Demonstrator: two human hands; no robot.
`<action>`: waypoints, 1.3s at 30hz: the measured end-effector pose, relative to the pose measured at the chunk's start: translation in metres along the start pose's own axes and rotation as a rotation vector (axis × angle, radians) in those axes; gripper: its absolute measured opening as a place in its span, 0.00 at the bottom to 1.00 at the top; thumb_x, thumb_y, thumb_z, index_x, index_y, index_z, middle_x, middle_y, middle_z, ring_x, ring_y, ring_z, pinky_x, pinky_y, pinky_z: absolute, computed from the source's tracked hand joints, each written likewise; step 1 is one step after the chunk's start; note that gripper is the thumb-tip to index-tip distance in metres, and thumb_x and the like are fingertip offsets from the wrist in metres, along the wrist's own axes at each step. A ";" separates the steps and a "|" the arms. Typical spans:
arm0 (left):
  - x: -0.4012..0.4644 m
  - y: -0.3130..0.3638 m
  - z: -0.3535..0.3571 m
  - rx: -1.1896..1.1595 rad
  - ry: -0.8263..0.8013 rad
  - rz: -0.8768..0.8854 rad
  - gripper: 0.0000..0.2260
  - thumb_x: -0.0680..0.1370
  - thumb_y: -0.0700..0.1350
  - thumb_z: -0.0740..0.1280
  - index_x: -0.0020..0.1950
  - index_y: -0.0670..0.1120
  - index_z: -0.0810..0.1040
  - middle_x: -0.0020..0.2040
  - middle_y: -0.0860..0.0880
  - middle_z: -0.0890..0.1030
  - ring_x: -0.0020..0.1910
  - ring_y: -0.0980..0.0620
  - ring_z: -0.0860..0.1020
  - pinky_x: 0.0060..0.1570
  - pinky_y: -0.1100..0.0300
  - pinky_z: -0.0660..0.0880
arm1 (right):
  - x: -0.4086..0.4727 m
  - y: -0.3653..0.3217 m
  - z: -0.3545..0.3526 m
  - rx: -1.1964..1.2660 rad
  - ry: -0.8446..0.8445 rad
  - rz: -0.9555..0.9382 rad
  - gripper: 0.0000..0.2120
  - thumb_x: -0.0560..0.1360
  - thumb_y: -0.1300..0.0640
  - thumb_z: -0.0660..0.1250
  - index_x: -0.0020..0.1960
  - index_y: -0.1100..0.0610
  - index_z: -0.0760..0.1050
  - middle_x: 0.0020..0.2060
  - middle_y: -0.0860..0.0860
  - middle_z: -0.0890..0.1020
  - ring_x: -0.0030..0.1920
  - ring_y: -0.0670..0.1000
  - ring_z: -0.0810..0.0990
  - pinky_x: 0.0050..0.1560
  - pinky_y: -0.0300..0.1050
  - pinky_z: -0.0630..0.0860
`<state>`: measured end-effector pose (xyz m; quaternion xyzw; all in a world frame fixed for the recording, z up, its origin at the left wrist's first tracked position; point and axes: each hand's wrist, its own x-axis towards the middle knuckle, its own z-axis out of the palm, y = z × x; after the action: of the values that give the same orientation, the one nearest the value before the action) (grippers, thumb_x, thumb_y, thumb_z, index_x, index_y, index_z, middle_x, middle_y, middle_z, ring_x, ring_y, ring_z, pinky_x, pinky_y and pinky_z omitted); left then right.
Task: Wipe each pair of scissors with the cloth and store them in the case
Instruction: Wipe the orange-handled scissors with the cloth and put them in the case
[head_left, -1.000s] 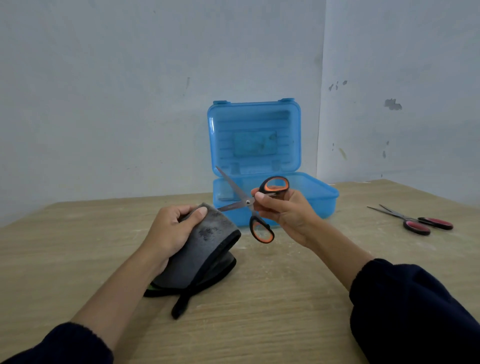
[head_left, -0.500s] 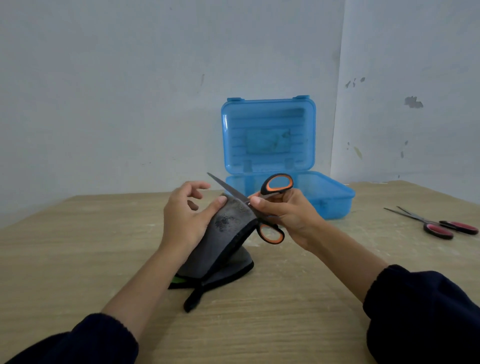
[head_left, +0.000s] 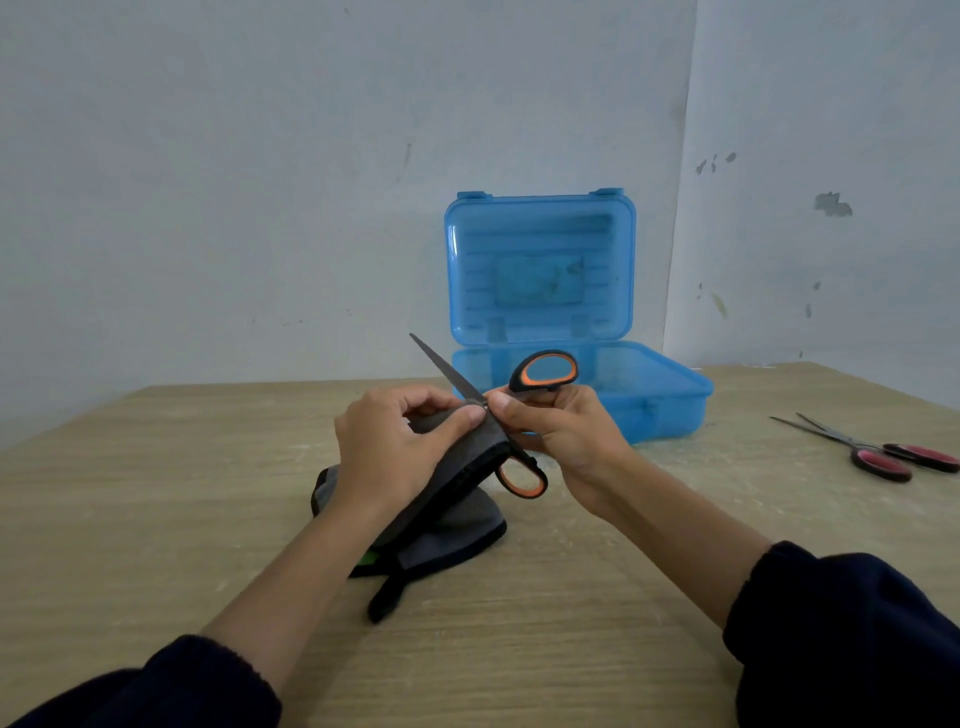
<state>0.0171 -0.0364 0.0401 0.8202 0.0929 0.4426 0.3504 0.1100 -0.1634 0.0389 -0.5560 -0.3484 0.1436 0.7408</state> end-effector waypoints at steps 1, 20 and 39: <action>0.000 0.000 0.000 0.001 -0.008 -0.014 0.09 0.63 0.60 0.70 0.36 0.56 0.82 0.35 0.58 0.84 0.38 0.61 0.80 0.52 0.48 0.76 | 0.000 -0.002 -0.001 -0.008 0.003 0.006 0.02 0.72 0.64 0.69 0.42 0.62 0.79 0.31 0.49 0.83 0.34 0.44 0.81 0.37 0.36 0.79; 0.003 -0.004 0.002 -0.064 -0.144 -0.067 0.09 0.64 0.57 0.69 0.38 0.55 0.83 0.36 0.54 0.84 0.38 0.55 0.81 0.52 0.46 0.76 | 0.002 -0.015 -0.010 -0.127 0.062 0.057 0.06 0.71 0.61 0.70 0.36 0.61 0.79 0.28 0.49 0.80 0.31 0.45 0.77 0.36 0.35 0.75; 0.009 -0.007 -0.006 -0.334 0.089 -0.244 0.01 0.69 0.48 0.73 0.38 0.53 0.83 0.37 0.52 0.84 0.37 0.58 0.79 0.43 0.64 0.73 | 0.006 -0.056 -0.046 -0.947 -0.085 0.015 0.10 0.73 0.57 0.69 0.35 0.61 0.76 0.18 0.45 0.77 0.22 0.41 0.77 0.25 0.30 0.69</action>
<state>0.0192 -0.0241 0.0431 0.7130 0.1322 0.4419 0.5280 0.1355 -0.2127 0.0865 -0.8288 -0.4016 -0.0030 0.3896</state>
